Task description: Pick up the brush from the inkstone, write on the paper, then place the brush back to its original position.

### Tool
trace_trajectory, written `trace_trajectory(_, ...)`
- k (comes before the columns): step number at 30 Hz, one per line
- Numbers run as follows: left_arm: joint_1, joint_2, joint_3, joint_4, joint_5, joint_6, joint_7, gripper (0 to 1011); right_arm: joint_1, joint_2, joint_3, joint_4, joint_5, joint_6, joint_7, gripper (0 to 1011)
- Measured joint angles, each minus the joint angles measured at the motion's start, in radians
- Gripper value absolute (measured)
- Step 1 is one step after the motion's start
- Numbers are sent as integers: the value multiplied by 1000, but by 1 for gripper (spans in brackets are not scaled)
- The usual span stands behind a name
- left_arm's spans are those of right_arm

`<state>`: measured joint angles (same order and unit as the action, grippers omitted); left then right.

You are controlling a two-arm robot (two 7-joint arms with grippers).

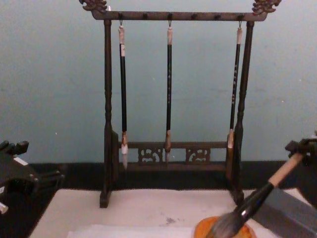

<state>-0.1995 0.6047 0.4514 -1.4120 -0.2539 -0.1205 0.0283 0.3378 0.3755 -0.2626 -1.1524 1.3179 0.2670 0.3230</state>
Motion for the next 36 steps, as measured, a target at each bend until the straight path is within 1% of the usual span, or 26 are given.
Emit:
trace_trajectory(8, 0, 0, 0, 0, 0, 0, 0, 1010, -14, 59, -15, -133, 19, 28, -11, 162)
trace_trajectory(9, 0, 0, 0, 0, 0, 0, 0, 1010, -17, 75, -22, -164, 16, 29, -11, 162)
trace_trajectory(11, 0, 0, 0, 0, 0, 0, 0, 1010, -20, 91, -31, -195, 5, 29, -10, 162)
trace_trajectory(13, 0, 0, 0, 0, 0, 0, 0, 1010, -24, 115, -45, -238, -15, 24, -4, 162)
trace_trajectory(14, 0, 0, 0, 0, 0, 0, 0, 1010, -26, 125, -52, -255, -28, 19, -1, 162)
trace_trajectory(15, 0, 0, 0, 0, 0, 0, 0, 1010, -27, 146, -71, -291, -62, 5, 2, 162)
trace_trajectory(16, 0, 0, 0, 0, 0, 0, 0, 1010, -27, 146, -71, -291, -62, 5, 2, 162)
trace_trajectory(17, 0, 0, 0, 0, 0, 0, 0, 1010, -28, 165, -89, -322, -100, -11, 4, 162)
trace_trajectory(19, 0, 0, 0, 0, 0, 0, 0, 1010, -28, 181, -107, -349, -132, -26, 5, 162)
trace_trajectory(20, 0, 0, 0, 0, 0, 0, 0, 1010, -28, 195, -124, -371, -165, -40, 6, 162)
trace_trajectory(23, 0, 0, 0, 0, 0, 0, 0, 1010, -28, 218, -154, -410, -226, -68, 3, 162)
trace_trajectory(24, 0, 0, 0, 0, 0, 0, 0, 1010, -28, 230, -172, -438, -271, -87, -4, 162)
trace_trajectory(25, 0, 0, 0, 0, 0, 0, 0, 1010, -28, 235, -180, -451, -294, -95, -9, 162)
trace_trajectory(26, 0, 0, 0, 0, 0, 0, 0, 1010, -31, 240, -191, -472, -333, -108, -18, 162)
trace_trajectory(30, 0, 0, 0, 0, 0, 0, 0, 1010, -36, 248, -206, -512, -396, -122, -28, 162)
trace_trajectory(32, 0, 0, 0, 0, 0, 0, 0, 1010, -41, 250, -212, -532, -416, -122, -27, 162)
trace_trajectory(36, 0, 0, 0, 0, 0, 0, 0, 1010, -51, 255, -220, -558, -443, -122, -20, 162)
